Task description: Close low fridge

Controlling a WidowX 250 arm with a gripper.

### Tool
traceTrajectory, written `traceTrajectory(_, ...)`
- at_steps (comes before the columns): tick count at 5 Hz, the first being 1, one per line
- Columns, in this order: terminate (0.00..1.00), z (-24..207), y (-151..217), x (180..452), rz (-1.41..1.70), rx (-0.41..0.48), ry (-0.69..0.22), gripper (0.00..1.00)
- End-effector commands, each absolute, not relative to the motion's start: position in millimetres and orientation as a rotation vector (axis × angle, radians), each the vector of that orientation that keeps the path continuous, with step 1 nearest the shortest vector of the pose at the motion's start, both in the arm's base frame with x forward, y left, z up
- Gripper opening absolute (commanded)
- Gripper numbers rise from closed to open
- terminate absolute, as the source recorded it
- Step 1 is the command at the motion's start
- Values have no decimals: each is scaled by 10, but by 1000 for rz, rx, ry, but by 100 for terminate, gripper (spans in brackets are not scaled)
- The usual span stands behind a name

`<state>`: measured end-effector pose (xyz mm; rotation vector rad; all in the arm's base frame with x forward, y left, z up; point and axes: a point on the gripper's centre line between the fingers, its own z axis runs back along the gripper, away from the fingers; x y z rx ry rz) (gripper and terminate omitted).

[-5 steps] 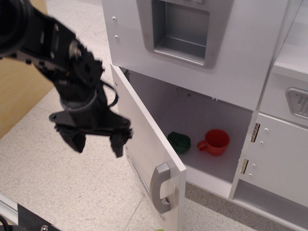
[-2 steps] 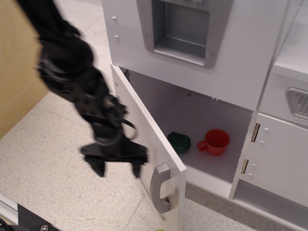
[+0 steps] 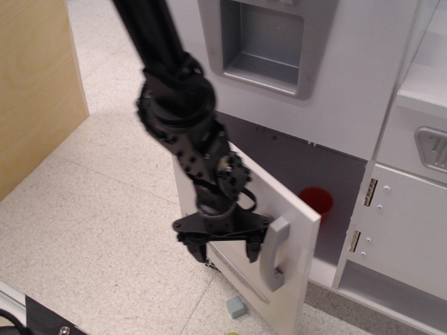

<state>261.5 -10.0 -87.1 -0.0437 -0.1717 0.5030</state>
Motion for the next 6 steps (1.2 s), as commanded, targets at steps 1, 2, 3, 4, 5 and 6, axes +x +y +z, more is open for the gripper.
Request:
traceTrajectory(1, 0, -726, -306, 3109, 574, -56, -252, 100)
traceTrajectory(2, 0, -724, -291, 3303, 615, -54, -268, 100)
traceTrajectory(3, 0, -732, -267, 3409, 643, -46, -282, 100)
traceTrajectory(4, 0, -729, -252, 3473, 647, -54, -286, 100)
traceTrajectory(5, 0, -639, -255, 3308, 614, -58, -289, 100)
traceTrajectory(6, 0, -513, -211, 3093, 575, -73, -293, 100)
